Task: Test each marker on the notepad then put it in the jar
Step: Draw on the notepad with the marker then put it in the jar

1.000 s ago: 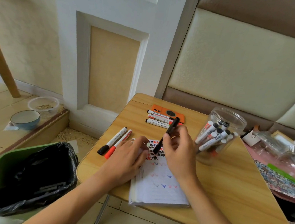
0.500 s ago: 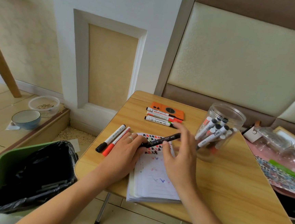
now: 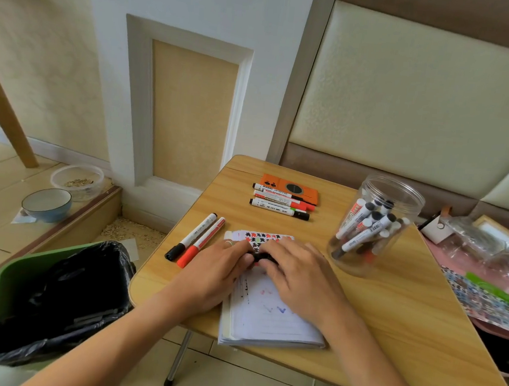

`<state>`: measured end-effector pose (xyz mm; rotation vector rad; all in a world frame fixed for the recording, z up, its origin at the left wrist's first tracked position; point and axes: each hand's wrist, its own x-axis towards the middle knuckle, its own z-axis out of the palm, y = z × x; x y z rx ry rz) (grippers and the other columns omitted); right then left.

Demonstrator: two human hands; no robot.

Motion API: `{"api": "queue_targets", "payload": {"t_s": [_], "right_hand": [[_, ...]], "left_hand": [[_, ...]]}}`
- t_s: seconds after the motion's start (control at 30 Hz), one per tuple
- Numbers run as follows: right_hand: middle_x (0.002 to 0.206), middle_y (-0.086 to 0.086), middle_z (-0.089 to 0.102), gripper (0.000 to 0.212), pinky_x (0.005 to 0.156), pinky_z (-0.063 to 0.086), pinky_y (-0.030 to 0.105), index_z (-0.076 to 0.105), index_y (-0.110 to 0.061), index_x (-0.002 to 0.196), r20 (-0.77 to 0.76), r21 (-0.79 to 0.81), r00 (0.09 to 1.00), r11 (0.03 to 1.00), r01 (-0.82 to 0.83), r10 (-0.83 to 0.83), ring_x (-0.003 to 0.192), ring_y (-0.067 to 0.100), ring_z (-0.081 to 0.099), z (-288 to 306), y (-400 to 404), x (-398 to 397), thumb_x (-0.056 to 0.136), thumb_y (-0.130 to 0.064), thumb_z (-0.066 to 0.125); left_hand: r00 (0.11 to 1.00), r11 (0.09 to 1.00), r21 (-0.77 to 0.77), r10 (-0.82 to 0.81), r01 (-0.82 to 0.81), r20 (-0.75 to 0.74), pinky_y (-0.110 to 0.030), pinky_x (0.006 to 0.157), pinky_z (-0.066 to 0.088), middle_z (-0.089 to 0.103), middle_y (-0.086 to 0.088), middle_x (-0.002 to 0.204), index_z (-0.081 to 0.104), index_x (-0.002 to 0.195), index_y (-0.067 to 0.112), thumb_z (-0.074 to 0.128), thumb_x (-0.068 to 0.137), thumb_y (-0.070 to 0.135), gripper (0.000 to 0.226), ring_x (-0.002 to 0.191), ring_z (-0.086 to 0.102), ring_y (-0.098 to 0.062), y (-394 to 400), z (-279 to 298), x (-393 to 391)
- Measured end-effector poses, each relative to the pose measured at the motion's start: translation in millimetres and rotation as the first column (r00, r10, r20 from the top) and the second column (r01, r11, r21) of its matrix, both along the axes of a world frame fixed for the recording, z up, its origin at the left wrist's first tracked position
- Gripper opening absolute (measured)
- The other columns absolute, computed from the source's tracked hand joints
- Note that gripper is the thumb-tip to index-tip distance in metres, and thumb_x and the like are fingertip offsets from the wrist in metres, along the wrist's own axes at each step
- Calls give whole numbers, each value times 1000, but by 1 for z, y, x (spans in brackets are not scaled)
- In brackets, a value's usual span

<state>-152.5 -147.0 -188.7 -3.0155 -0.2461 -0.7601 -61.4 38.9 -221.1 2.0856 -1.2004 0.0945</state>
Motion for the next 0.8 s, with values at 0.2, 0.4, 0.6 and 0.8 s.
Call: {"api": "queue_targets", "payload": {"t_s": [0.2,0.4,0.6,0.8], "right_hand": [[91,-6,66,33,59,49,33,65,-29,114,-15,-7,1000,1000,-1,1,79,20,64,1,7,-2,101,-46,40],[81,-6,71,42,54,35,32,58,-37,115,-89,-22,996,1000,7,-9,71,25,65,12,10,-5,100,-60,26],[80,-10,64,39,61,48,36,53,-32,109,-159,25,985,997,74,-69,76,24,64,15,7,-8,99,-65,35],[104,-11,61,12,66,52,35,53,-26,114,-170,227,968,948,222,-186,81,14,61,14,-6,-9,105,-28,46]], "left_hand": [[996,1000,23,6,-8,86,-25,67,33,55,9,86,51,100,26,29,106,43,28,77,44,-6,-3,-2,3],[991,999,-17,29,-27,132,-33,72,41,55,9,88,51,94,22,28,104,42,32,80,47,-11,-3,-1,2],[980,997,-33,79,-74,184,-36,75,41,55,8,89,55,98,22,32,105,38,30,83,44,-14,-4,2,-1],[959,971,48,224,-235,175,-37,104,34,47,9,119,56,109,32,46,97,46,21,118,39,-17,-4,-5,3]]}}
